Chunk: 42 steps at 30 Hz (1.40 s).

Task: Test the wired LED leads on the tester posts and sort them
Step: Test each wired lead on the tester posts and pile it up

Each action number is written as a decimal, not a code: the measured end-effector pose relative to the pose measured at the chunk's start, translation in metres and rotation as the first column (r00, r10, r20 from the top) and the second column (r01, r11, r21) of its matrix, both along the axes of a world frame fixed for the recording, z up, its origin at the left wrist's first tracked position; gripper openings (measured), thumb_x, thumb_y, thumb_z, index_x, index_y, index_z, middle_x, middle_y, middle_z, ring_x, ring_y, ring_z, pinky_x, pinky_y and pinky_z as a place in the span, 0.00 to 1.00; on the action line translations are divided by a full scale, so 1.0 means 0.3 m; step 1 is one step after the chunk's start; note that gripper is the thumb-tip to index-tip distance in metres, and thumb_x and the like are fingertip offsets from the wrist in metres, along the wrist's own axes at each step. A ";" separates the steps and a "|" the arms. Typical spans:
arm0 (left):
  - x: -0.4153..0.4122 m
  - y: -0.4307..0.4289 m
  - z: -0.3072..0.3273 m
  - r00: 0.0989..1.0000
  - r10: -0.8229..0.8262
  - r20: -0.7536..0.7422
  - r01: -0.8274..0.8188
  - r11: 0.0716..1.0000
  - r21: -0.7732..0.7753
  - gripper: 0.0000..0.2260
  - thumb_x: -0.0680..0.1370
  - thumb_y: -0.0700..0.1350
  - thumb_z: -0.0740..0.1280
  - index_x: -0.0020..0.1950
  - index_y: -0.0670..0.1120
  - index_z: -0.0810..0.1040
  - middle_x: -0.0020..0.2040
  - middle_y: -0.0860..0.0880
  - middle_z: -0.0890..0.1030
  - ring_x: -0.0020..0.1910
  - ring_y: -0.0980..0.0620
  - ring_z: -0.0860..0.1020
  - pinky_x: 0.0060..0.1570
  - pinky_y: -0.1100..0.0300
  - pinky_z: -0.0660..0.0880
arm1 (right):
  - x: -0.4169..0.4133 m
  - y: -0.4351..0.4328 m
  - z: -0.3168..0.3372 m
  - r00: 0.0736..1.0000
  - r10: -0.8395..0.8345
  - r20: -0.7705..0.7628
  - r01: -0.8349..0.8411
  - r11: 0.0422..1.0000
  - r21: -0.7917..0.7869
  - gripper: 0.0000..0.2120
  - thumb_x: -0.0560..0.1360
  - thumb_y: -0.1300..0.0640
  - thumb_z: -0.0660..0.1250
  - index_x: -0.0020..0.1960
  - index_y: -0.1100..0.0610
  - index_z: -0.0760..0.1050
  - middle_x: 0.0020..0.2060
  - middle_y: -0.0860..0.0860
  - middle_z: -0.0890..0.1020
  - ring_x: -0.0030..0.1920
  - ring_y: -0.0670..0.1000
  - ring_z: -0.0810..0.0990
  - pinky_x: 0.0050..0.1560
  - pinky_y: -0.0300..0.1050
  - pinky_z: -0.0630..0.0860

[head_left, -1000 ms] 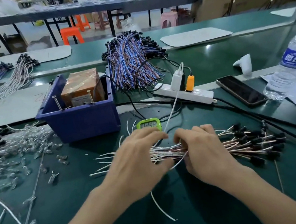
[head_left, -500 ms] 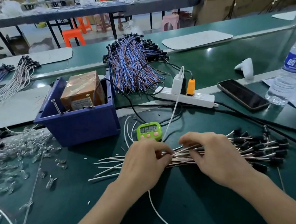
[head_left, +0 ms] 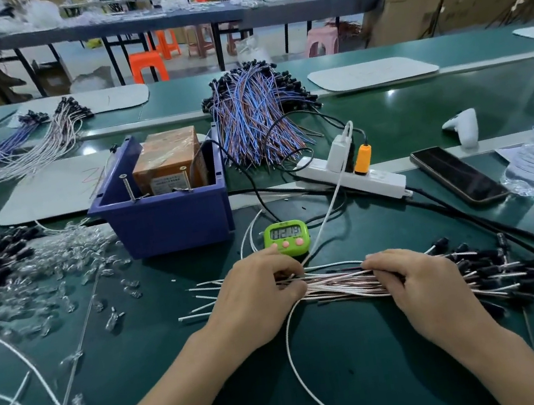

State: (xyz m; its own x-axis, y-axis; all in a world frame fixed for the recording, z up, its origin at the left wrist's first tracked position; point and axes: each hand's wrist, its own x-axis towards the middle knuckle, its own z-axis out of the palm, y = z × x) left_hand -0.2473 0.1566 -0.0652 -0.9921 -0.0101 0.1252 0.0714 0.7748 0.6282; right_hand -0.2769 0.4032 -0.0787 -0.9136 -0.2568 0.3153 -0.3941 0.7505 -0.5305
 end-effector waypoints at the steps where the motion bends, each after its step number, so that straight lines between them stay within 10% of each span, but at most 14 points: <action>1: 0.006 -0.012 0.004 1.000 -0.003 -0.006 0.003 1.000 0.016 0.08 0.75 0.52 0.76 0.53 0.56 0.86 0.52 0.63 0.81 0.54 0.59 0.79 0.59 0.56 0.75 | 0.003 -0.009 0.002 1.000 -0.016 0.002 0.016 1.000 0.024 0.12 0.76 0.65 0.73 0.55 0.52 0.86 0.50 0.42 0.87 0.52 0.47 0.84 0.58 0.35 0.74; 9: 0.068 -0.156 0.061 0.990 0.107 -0.092 -0.101 0.993 0.067 0.07 0.74 0.48 0.76 0.51 0.57 0.86 0.49 0.63 0.82 0.52 0.63 0.78 0.55 0.67 0.72 | 0.026 -0.286 0.109 0.982 0.186 0.015 -0.183 0.976 -0.122 0.17 0.77 0.66 0.67 0.57 0.48 0.86 0.52 0.39 0.86 0.53 0.36 0.79 0.55 0.19 0.66; 21: 0.332 -0.600 0.122 0.775 0.629 -0.060 -0.628 0.758 -0.176 0.11 0.74 0.45 0.72 0.49 0.61 0.86 0.47 0.53 0.86 0.49 0.47 0.82 0.45 0.57 0.75 | 0.122 -0.997 0.172 0.755 0.617 0.222 -0.589 0.787 -0.185 0.16 0.77 0.62 0.63 0.51 0.47 0.86 0.45 0.45 0.87 0.46 0.46 0.83 0.51 0.43 0.81; 29: 0.505 -0.884 0.055 0.599 0.765 -0.237 -0.793 0.523 -0.314 0.16 0.72 0.41 0.72 0.60 0.50 0.85 0.58 0.48 0.84 0.59 0.44 0.78 0.61 0.51 0.74 | 0.211 -1.384 0.151 0.746 0.568 0.347 -0.638 0.758 0.132 0.08 0.75 0.59 0.65 0.46 0.55 0.83 0.44 0.55 0.85 0.45 0.59 0.82 0.50 0.51 0.82; 38: 0.504 -0.891 -0.007 0.698 0.647 -0.307 -0.716 0.638 -0.284 0.20 0.73 0.40 0.74 0.65 0.47 0.82 0.60 0.49 0.83 0.60 0.48 0.78 0.63 0.55 0.72 | 0.241 -1.498 0.156 0.806 0.492 0.330 -0.592 0.685 0.424 0.13 0.73 0.53 0.71 0.50 0.55 0.67 0.44 0.52 0.74 0.49 0.59 0.79 0.43 0.50 0.71; 42: 0.505 -0.860 -0.041 0.657 0.700 -0.281 -0.754 0.611 -0.240 0.33 0.78 0.38 0.71 0.81 0.44 0.62 0.58 0.48 0.80 0.53 0.50 0.76 0.52 0.63 0.67 | 0.201 -1.467 0.202 0.806 0.451 0.383 -0.583 0.715 0.387 0.12 0.73 0.50 0.70 0.42 0.56 0.71 0.37 0.50 0.77 0.40 0.55 0.79 0.41 0.48 0.72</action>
State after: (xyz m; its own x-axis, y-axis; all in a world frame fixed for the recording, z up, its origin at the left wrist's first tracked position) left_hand -0.0958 -0.1014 -0.0774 -0.6434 -0.6543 0.3974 -0.5351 0.7556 0.3777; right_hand -0.2166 -0.0369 -0.0182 -0.6184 -0.7638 -0.1846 -0.7026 0.6427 -0.3056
